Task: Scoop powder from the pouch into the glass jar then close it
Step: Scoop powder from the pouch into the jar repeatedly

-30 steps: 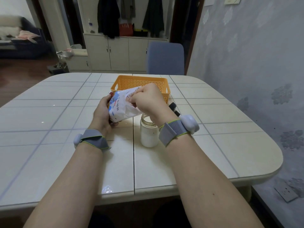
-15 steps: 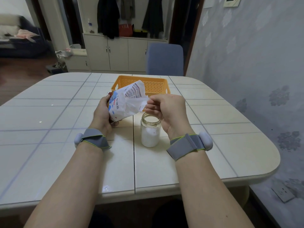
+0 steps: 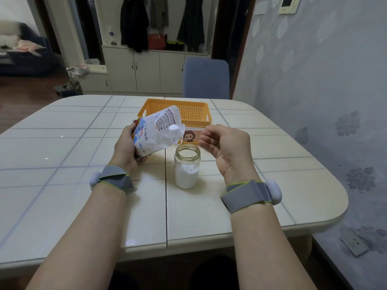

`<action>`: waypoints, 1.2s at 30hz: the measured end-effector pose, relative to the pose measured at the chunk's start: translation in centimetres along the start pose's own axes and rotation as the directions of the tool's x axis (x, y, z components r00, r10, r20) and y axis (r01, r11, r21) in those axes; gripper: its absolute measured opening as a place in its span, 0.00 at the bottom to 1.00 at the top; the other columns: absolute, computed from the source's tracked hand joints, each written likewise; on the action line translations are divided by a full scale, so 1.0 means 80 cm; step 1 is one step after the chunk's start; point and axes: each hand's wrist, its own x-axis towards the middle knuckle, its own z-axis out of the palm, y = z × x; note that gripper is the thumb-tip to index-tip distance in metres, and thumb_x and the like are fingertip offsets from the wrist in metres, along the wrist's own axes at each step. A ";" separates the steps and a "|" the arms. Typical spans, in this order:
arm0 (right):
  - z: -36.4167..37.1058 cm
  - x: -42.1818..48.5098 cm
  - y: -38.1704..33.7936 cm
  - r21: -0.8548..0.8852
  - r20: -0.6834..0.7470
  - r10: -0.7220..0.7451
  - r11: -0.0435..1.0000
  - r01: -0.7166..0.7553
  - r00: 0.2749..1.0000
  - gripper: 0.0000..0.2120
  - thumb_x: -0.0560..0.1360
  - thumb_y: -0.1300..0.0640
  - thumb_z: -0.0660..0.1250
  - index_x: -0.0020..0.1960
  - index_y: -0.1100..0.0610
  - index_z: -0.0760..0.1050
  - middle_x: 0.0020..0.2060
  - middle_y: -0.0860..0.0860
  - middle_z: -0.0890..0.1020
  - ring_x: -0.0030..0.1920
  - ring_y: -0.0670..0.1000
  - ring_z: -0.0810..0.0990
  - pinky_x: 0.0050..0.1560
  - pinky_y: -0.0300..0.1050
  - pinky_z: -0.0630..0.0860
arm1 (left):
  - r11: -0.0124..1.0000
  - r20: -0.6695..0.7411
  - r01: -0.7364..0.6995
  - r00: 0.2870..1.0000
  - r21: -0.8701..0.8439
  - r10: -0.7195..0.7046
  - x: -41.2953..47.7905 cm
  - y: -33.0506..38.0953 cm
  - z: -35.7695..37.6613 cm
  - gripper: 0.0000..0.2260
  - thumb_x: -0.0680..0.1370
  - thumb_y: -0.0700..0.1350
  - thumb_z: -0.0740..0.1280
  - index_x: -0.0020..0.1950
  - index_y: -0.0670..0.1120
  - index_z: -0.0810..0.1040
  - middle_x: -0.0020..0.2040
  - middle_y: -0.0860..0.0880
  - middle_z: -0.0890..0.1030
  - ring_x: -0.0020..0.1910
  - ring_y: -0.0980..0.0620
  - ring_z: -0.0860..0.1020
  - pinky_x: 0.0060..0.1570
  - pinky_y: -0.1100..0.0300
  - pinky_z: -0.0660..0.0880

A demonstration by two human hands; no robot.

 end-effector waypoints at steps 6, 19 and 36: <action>-0.020 -0.006 -0.009 0.047 -0.040 -0.008 0.999 0.010 0.999 0.06 0.74 0.72 0.66 0.39 0.69 0.77 0.25 0.56 0.78 0.22 0.50 0.77 0.26 0.39 0.78 | 1.000 -0.015 -0.001 1.000 -0.001 0.001 0.000 0.002 -0.002 0.15 0.74 0.64 0.66 0.50 0.54 0.80 0.38 0.52 0.81 0.29 0.49 0.76 0.25 0.64 0.67; -0.053 -0.015 -0.004 0.022 -0.036 0.010 1.000 -0.009 0.999 0.03 0.75 0.71 0.67 0.43 0.69 0.78 0.28 0.57 0.78 0.24 0.49 0.77 0.27 0.39 0.79 | 1.000 -0.016 0.002 1.000 0.007 -0.002 -0.008 0.002 0.001 0.15 0.76 0.63 0.63 0.51 0.55 0.80 0.38 0.53 0.81 0.29 0.51 0.76 0.27 0.65 0.67; -0.054 -0.016 0.009 -0.093 0.065 -0.120 0.988 0.126 0.991 0.01 0.75 0.69 0.71 0.45 0.68 0.81 0.30 0.56 0.79 0.28 0.51 0.78 0.32 0.41 0.80 | 1.000 -0.004 0.008 1.000 -0.003 -0.008 -0.011 0.004 0.003 0.14 0.77 0.62 0.62 0.51 0.55 0.79 0.37 0.52 0.79 0.25 0.50 0.75 0.24 0.66 0.66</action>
